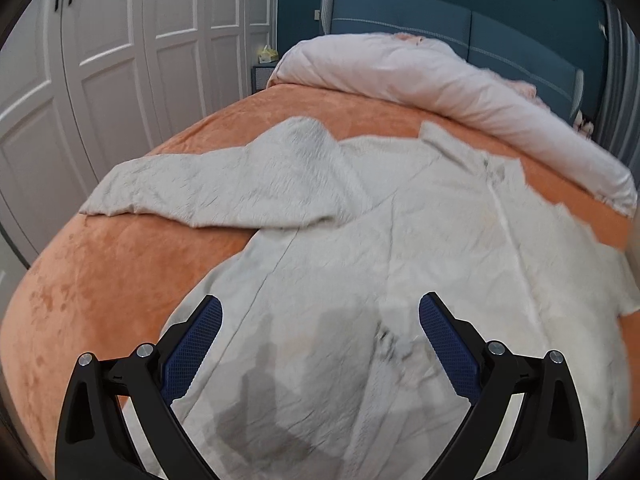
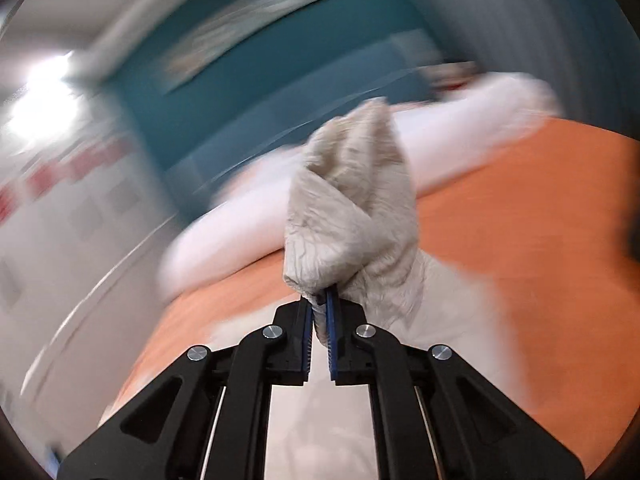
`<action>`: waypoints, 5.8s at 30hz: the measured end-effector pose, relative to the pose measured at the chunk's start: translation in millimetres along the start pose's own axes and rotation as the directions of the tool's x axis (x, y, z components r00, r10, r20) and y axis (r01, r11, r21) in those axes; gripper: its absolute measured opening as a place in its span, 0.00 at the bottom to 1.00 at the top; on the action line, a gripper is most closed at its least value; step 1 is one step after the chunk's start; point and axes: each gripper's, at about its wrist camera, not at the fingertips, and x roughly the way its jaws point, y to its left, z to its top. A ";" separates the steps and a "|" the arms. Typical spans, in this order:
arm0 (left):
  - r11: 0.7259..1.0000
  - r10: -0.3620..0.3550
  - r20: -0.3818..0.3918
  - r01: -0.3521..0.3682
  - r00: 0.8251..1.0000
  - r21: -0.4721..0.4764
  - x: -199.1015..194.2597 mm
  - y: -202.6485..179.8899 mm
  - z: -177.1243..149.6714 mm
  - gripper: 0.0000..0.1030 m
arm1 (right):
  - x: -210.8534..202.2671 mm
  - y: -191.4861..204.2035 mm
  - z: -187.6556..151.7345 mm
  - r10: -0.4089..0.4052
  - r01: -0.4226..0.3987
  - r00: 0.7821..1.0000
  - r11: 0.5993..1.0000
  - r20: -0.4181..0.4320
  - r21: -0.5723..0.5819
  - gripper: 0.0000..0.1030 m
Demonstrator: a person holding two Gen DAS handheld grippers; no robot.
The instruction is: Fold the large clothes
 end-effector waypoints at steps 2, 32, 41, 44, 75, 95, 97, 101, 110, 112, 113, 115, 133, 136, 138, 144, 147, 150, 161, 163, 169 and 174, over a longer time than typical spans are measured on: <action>0.999 -0.040 0.018 0.041 0.999 -0.035 -3.0 0.1 7.1 0.94 | 29.6 58.1 -34.6 0.118 -0.127 0.986 0.989 -0.115 -0.074 0.09; 0.936 -0.339 -0.023 0.335 0.940 -0.112 83.7 -65.2 92.0 0.06 | 18.0 -32.5 -111.3 0.004 0.045 0.988 0.949 -0.154 0.313 0.02; 0.983 -0.178 -0.142 0.183 0.974 0.022 144.3 -71.0 36.6 0.14 | 42.7 -22.3 -151.9 -0.211 0.275 0.887 0.956 -0.411 0.103 0.04; 0.982 -0.186 -0.136 0.189 0.973 0.007 146.6 -67.4 34.6 0.16 | -1.9 -1.4 -139.2 -0.256 0.283 0.922 0.958 -0.292 0.052 0.06; 0.810 0.110 -0.001 -0.090 0.994 -0.579 66.2 282.0 62.7 0.71 | 55.4 -3.9 -159.1 -0.396 0.390 0.868 0.917 -0.300 -0.082 0.12; 0.908 -0.359 0.241 0.398 0.901 -0.133 -21.5 60.8 152.3 0.00 | -64.6 91.6 -217.6 -0.203 0.189 0.935 0.979 -0.290 -0.077 0.30; 0.867 -0.481 0.203 0.497 0.853 -0.038 -40.0 -15.6 138.7 0.01 | -68.7 87.4 -216.6 -0.201 0.189 0.936 0.980 -0.290 -0.067 0.31; 0.830 -0.557 0.054 0.556 0.829 0.032 -36.3 -117.8 83.2 0.12 | -81.3 72.4 -213.2 -0.209 0.208 0.934 0.977 -0.290 -0.035 0.41; 0.843 -0.537 -0.146 0.535 0.831 -0.052 2.0 -108.9 -3.0 0.50 | -76.3 41.4 -185.9 -0.213 0.219 0.934 0.976 -0.287 -0.009 0.57; 0.878 -0.480 -0.069 0.478 0.875 -0.035 -2.6 -74.8 9.1 0.64 | -58.5 43.8 -177.5 -0.179 0.185 0.936 0.983 -0.303 -0.006 0.62; 0.897 -0.441 -0.043 0.440 0.896 -0.034 -1.8 -57.6 14.0 0.65 | -47.5 44.3 -174.6 -0.157 0.167 0.933 0.986 -0.323 0.002 0.65; 0.934 -0.355 -0.039 0.353 0.934 -0.058 11.2 -25.9 27.3 0.65 | -24.2 45.0 -168.4 -0.130 0.150 0.932 0.988 -0.337 0.034 0.66; 0.990 -0.060 -0.150 0.040 0.987 -0.133 124.7 43.7 17.6 0.64 | 122.2 54.8 -139.3 -0.298 0.247 0.889 0.951 -0.349 -0.183 0.07; 0.991 -0.059 -0.141 0.041 0.988 -0.128 125.6 43.0 15.5 0.65 | 143.2 36.8 -164.6 -0.306 0.248 0.862 0.950 -0.404 -0.191 0.09; 0.992 -0.050 -0.137 0.033 0.989 -0.119 128.2 42.9 13.8 0.66 | 144.7 48.0 -166.2 -0.352 0.270 0.853 0.930 -0.386 -0.250 0.11; 0.985 -0.078 -0.136 0.055 0.988 -0.165 108.3 54.9 15.6 0.65 | 73.1 43.5 -145.4 -0.321 0.286 0.889 0.946 -0.325 -0.153 0.38; 0.963 -0.171 -0.133 0.137 0.976 -0.233 70.6 83.8 5.8 0.68 | 2.8 32.8 -138.3 -0.297 0.268 0.905 0.954 -0.306 -0.134 0.54; 0.948 -0.215 -0.154 0.168 0.965 -0.270 23.7 115.3 -18.2 0.70 | -66.3 11.2 -151.7 -0.310 0.281 0.884 0.950 -0.351 -0.133 0.66; 0.937 -0.286 -0.337 0.187 0.897 -0.296 -56.2 152.6 -128.7 0.53 | -170.0 -24.9 -241.7 -0.234 0.300 0.791 0.954 -0.566 0.025 0.38; 0.945 -0.276 -0.323 0.194 0.905 -0.263 -66.1 149.4 -127.7 0.20 | -175.7 -16.6 -236.3 -0.204 0.272 0.815 0.961 -0.542 0.049 0.14; 0.954 -0.299 -0.276 0.280 0.913 -0.109 -144.7 148.4 -122.9 0.10 | -247.7 26.7 -211.5 -0.187 0.177 0.864 0.982 -0.468 -0.064 0.10; 0.966 -0.254 -0.384 0.248 0.887 -0.067 -204.2 172.9 -181.2 0.17 | -313.6 21.3 -266.8 -0.256 0.208 0.732 0.966 -0.631 -0.151 0.16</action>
